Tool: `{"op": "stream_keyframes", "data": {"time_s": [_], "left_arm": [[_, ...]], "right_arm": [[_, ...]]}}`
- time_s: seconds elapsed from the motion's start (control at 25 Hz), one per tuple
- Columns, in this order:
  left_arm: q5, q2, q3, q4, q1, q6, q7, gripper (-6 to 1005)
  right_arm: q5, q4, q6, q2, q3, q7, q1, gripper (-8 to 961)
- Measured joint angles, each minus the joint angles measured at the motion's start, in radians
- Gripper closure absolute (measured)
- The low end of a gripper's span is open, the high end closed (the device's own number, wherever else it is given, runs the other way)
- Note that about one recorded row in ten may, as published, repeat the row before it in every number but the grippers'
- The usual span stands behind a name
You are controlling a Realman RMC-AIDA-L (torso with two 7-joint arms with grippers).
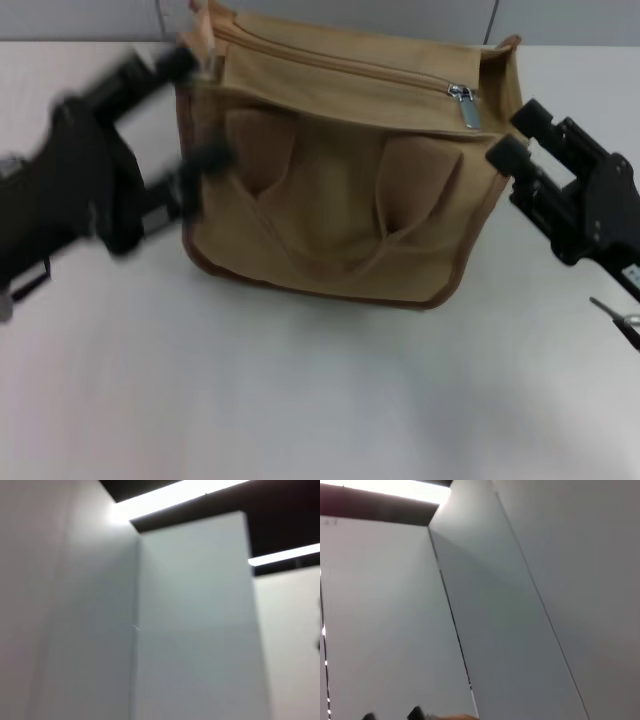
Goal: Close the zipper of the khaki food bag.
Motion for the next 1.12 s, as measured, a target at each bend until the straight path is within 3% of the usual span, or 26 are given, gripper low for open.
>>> {"op": "stream_keyframes", "data": {"time_s": [0.12, 0.32, 0.6, 0.72, 1.12], "left_arm": [[0.054, -0.003, -0.001, -0.002, 0.039, -0.004, 0.041, 263], [0.118, -0.005, -0.002, -0.018, 0.089, -0.003, 0.064, 264], [0.271, 0.004, -0.002, -0.132, 0.083, -0.064, 0.128, 269], [0.346, 0.001, -0.002, -0.163, 0.081, -0.13, 0.175, 271], [0.533, -0.003, -0.002, -0.181, 0.034, -0.156, 0.172, 269]], "right_arm": [[0.004, 0.037, 0.006, 0.001, 0.005, -0.107, -0.028, 410], [0.003, 0.058, 0.009, 0.0, -0.003, -0.156, -0.038, 409], [0.0, 0.046, 0.012, -0.002, -0.034, -0.157, -0.046, 407], [-0.001, 0.024, 0.013, -0.003, -0.092, -0.163, -0.055, 406], [-0.002, -0.113, 0.021, -0.006, -0.43, -0.064, -0.047, 404]]}}
